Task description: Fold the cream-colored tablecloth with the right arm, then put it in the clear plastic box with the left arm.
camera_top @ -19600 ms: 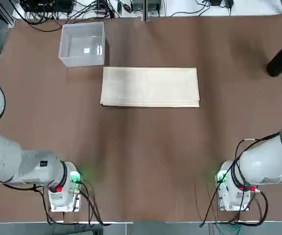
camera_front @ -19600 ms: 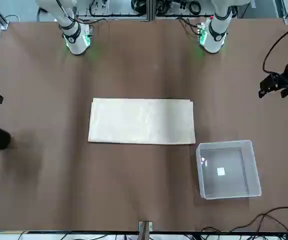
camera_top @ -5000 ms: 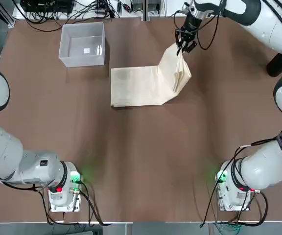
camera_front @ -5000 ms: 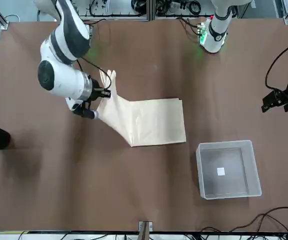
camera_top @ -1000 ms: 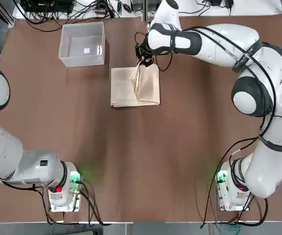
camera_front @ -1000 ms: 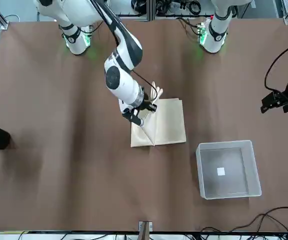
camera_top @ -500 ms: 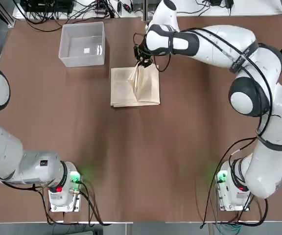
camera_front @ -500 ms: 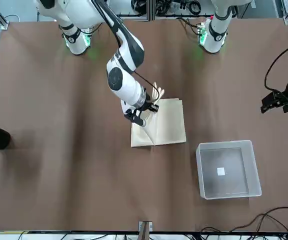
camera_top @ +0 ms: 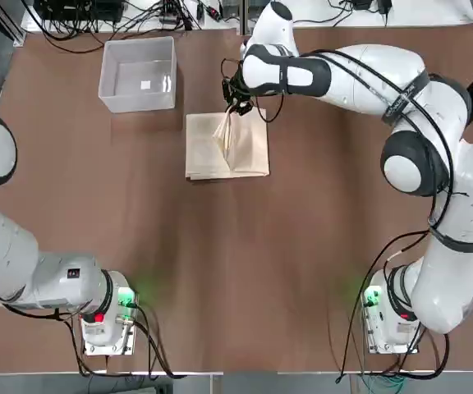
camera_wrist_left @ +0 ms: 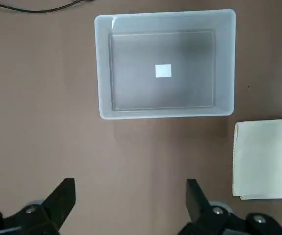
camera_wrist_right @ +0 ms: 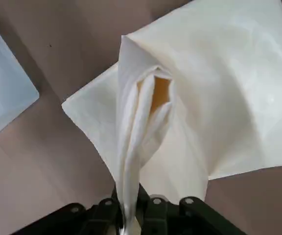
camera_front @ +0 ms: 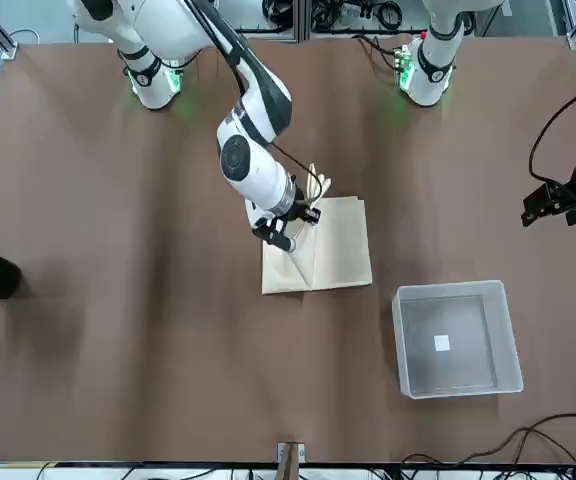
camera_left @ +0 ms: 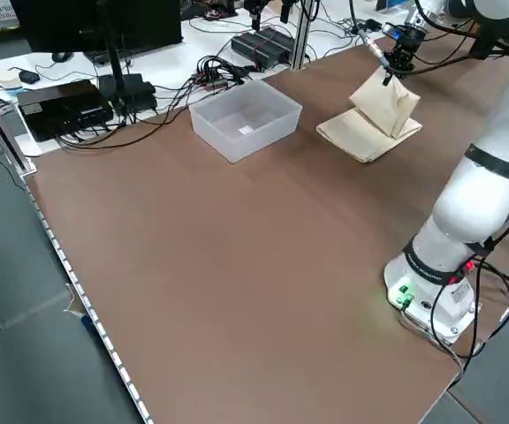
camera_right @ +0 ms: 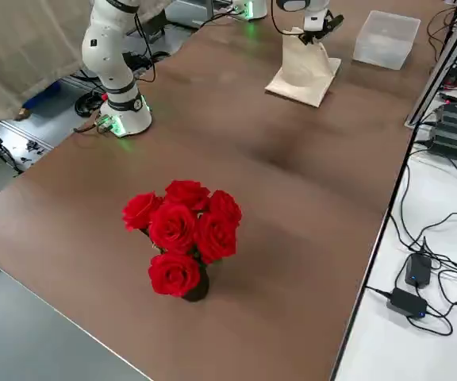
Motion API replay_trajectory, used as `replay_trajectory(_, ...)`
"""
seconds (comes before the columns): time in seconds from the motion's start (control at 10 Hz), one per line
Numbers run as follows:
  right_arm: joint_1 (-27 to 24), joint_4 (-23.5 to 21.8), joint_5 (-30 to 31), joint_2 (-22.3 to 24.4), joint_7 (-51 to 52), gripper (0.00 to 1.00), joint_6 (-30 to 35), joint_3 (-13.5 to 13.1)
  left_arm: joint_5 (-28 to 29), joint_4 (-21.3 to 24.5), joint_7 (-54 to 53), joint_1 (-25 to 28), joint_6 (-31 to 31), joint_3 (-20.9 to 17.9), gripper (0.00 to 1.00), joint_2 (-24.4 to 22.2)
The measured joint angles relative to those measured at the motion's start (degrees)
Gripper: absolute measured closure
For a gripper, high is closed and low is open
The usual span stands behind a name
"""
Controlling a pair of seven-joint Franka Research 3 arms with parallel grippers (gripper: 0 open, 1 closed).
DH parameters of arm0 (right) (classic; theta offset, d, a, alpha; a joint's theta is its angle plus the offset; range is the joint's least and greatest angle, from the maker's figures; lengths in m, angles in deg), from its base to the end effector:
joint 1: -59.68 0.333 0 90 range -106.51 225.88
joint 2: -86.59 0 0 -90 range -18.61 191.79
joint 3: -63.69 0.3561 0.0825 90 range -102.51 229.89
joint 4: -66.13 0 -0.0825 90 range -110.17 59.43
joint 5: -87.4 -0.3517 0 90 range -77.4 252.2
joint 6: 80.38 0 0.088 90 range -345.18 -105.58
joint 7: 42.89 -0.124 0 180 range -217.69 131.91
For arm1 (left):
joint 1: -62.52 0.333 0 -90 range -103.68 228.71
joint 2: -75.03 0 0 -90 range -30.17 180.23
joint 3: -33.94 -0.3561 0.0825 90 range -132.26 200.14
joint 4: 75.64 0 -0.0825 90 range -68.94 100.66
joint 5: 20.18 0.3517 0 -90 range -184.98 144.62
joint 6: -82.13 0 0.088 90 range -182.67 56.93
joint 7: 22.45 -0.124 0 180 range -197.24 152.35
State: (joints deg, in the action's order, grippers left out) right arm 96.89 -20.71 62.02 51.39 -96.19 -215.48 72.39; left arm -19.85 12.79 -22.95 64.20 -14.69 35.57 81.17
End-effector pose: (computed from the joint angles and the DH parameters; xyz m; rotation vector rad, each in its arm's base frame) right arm 0.5162 0.5155 0.3657 -2.6151 0.5966 0.2499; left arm 0.5701 0.0021 0.6120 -3.1381 0.0129 -0.0617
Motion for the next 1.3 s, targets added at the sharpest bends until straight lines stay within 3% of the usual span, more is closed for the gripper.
replay_trajectory(0.8,1.17,0.02,1.96,-0.50,0.00,0.89,0.00,-0.02,0.00,0.00,0.00,0.00,0.00,0.00,0.00,0.00)
replay_trajectory(1.0,1.39,0.06,1.96,-0.62,0.00,0.80,0.00,-0.02,0.00,0.00,0.00,0.00,0.00,0.00,0.00,0.00)
replay_trajectory(1.2,1.41,0.09,1.96,-0.70,0.01,0.48,0.00,-0.02,0.00,0.00,0.00,0.00,0.00,0.00,0.00,0.00)
replay_trajectory(1.3,1.41,0.15,1.97,-0.70,0.01,0.43,0.00,-0.03,0.00,0.00,0.00,0.00,0.00,0.00,0.00,0.00)
